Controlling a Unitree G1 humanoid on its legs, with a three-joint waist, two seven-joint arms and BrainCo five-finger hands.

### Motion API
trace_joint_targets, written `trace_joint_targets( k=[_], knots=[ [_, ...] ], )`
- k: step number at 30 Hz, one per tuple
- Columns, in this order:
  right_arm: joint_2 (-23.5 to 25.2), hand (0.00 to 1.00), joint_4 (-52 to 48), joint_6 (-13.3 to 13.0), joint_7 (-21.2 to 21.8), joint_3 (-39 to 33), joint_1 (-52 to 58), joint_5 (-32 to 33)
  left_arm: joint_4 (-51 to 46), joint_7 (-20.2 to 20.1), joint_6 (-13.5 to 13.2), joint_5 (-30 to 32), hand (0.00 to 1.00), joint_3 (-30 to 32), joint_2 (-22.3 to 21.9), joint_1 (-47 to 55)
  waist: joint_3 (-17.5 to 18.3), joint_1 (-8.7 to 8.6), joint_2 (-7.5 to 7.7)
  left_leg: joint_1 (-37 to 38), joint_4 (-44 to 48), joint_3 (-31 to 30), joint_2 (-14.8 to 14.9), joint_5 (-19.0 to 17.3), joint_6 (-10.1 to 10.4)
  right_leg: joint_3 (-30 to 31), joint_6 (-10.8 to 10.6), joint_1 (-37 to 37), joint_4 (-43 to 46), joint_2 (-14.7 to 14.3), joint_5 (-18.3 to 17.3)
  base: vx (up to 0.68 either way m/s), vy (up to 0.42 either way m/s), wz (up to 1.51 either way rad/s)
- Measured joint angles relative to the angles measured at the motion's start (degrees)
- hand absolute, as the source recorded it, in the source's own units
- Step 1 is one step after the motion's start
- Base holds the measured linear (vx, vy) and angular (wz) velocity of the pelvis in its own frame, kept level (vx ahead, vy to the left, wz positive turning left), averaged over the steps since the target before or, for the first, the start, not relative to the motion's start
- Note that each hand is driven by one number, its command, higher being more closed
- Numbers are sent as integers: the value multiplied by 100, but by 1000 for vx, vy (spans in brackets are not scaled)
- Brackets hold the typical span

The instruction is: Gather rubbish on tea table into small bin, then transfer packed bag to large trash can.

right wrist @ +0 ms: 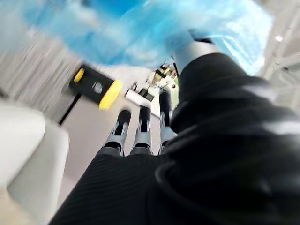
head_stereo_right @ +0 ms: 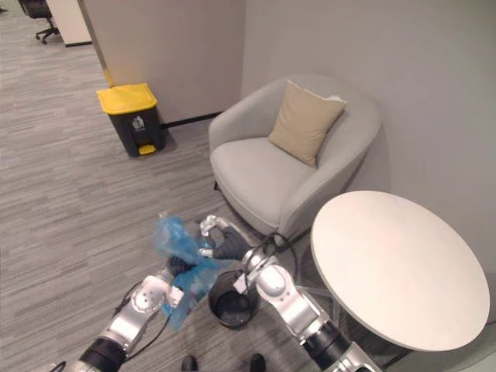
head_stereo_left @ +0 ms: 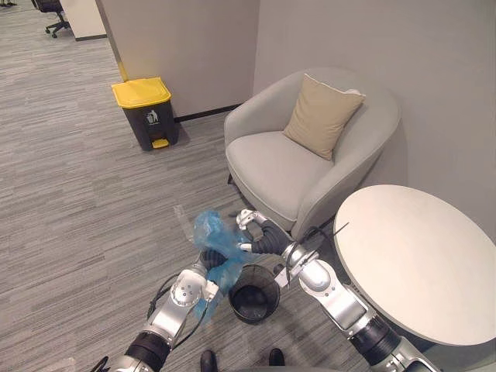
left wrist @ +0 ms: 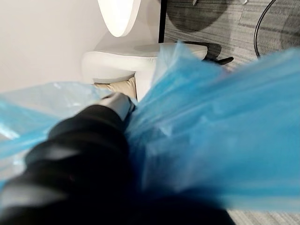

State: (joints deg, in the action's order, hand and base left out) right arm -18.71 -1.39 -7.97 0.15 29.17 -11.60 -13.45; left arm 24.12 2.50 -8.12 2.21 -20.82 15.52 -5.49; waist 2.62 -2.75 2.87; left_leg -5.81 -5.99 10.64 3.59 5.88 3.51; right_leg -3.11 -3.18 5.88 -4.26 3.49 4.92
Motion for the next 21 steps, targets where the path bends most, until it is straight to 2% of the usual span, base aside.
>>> trace_joint_targets(
  k=[5, 8, 10, 12, 15, 17, 21],
  knots=[
    [-129, 0, -16, -89, -215, -612, 364, -346, 375, 67, 19, 1, 100, 258, -91, 11, 1, 0, 0, 1, 2, -4, 0, 1, -3, -1, 0, -3, -10, -1, 0, 0, 0, 0],
    [-110, 0, -31, -113, -356, -1149, 851, -456, 286, 134, 37, 118, 100, 553, -124, 218, 1, 4, -2, 3, 3, -9, -1, 0, -3, -1, -3, -7, -15, 0, -2, 0, 0, 0],
    [181, 0, -31, -114, -474, -1745, 1405, -445, 172, 198, 34, 174, 100, 862, -231, 524, 3, 3, -6, 2, 4, -11, 0, -7, 5, -3, 0, -10, -24, -1, -6, 0, 0, 0],
    [395, 0, 69, -116, -536, -2025, 1629, -414, 187, 205, 34, 184, 100, 1027, -290, 701, -4, -18, -22, 3, 4, -15, -9, -10, 8, -26, -25, -17, -41, -4, -25, 0, 0, 0],
    [783, 0, 1029, -109, -578, -2475, 1841, -164, 616, 198, 37, 172, 100, 1296, -412, 908, -13, -35, -44, 81, 3, -33, -12, -67, 63, -102, -49, -130, -103, 0, -54, -1, 4, 5],
    [961, 0, 2069, -20, -570, -2714, 1864, 14, 1122, 174, 119, 93, 100, 1499, -486, 972, -33, -19, -95, 138, -12, -31, -14, -109, 80, -107, -11, -194, -117, 5, -100, 0, 0, 0],
    [1019, 0, 3395, 108, -570, -2930, 1843, 66, 1735, 168, 159, -23, 100, 1827, -585, 980, -85, -6, -175, 135, -27, -29, -23, -130, 72, -107, -18, -193, -117, 19, -108, 0, 0, 0]
  ],
)
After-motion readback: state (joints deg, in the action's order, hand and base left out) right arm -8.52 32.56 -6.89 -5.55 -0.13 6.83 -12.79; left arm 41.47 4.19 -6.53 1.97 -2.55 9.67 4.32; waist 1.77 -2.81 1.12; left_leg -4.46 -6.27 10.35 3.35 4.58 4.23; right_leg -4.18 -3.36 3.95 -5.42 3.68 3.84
